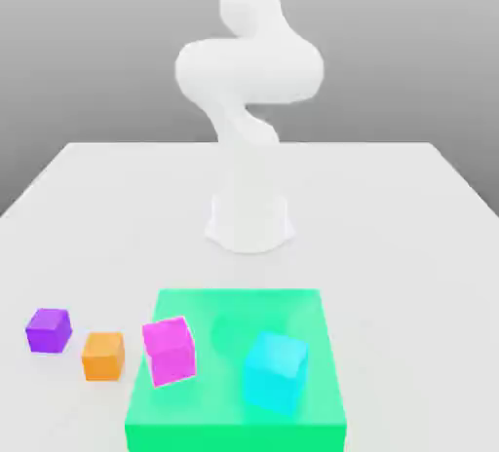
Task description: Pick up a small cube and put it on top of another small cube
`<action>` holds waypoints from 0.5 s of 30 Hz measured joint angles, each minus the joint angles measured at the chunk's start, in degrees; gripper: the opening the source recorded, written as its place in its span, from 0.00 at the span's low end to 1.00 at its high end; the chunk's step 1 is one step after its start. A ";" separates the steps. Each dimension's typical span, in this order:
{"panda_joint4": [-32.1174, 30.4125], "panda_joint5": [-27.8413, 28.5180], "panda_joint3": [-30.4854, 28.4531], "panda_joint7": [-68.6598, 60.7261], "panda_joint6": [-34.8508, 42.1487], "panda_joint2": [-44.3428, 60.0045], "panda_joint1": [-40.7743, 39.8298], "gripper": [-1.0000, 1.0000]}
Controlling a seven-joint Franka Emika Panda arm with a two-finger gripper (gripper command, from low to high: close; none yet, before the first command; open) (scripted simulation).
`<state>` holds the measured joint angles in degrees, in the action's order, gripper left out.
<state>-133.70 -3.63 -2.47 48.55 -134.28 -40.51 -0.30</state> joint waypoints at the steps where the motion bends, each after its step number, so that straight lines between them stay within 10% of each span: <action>1: -0.82 -1.55 -0.96 1.19 -1.06 2.32 -0.17 0.50; 15: -11.43 -15.07 -7.95 21.31 -14.87 32.30 -5.27 0.50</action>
<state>-145.13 -18.70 -10.41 69.86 -149.15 -8.21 -5.56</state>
